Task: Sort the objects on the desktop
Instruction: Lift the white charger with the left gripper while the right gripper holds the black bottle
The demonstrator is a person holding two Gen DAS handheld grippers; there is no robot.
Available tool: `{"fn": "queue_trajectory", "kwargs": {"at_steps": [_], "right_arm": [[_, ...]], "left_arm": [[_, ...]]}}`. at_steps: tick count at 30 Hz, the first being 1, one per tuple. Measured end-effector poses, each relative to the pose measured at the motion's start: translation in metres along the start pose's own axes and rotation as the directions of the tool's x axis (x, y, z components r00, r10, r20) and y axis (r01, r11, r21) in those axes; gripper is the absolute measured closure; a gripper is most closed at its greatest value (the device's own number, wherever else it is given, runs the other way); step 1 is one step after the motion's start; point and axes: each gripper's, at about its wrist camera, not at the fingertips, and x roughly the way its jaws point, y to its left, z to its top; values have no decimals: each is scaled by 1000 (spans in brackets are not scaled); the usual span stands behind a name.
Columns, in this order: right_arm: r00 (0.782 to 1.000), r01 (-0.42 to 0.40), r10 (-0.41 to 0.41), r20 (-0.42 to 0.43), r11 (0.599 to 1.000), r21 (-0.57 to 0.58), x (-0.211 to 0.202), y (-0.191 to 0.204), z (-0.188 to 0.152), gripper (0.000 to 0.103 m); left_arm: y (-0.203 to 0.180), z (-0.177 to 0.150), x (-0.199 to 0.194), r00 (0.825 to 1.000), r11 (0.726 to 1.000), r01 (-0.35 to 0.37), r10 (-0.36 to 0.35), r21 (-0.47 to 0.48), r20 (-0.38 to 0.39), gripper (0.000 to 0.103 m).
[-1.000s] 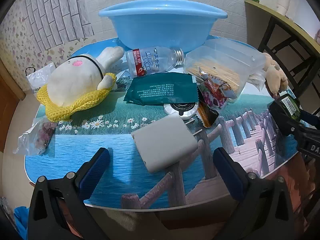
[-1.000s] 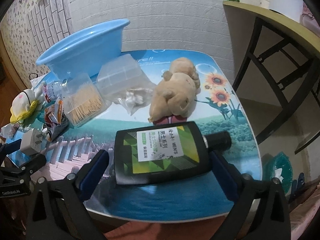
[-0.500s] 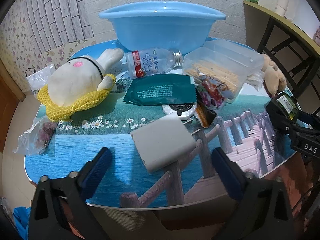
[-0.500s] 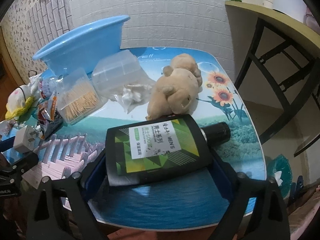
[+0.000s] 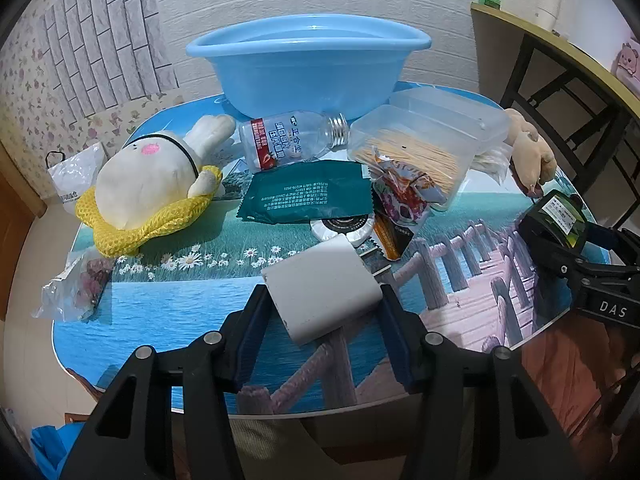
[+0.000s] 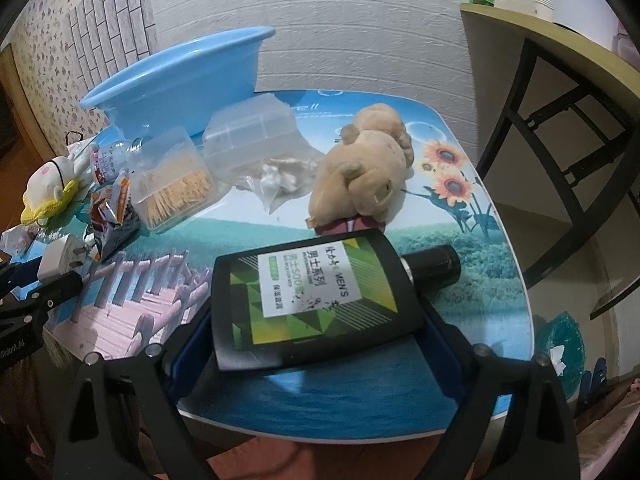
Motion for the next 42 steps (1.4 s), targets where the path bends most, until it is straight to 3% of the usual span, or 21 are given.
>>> {"fn": "queue_trajectory", "kwargs": {"at_steps": [16, 42], "right_arm": [[999, -39, 39, -2, 997, -74, -3, 12, -4, 9], [998, -60, 60, 11, 997, -49, -3, 11, -4, 10]], "left_arm": [[0, 0, 0, 1000, 1000, 4, -4, -8, -5, 50], [1, 3, -2, 1000, 1000, 5, -5, -1, 30, 49]]}}
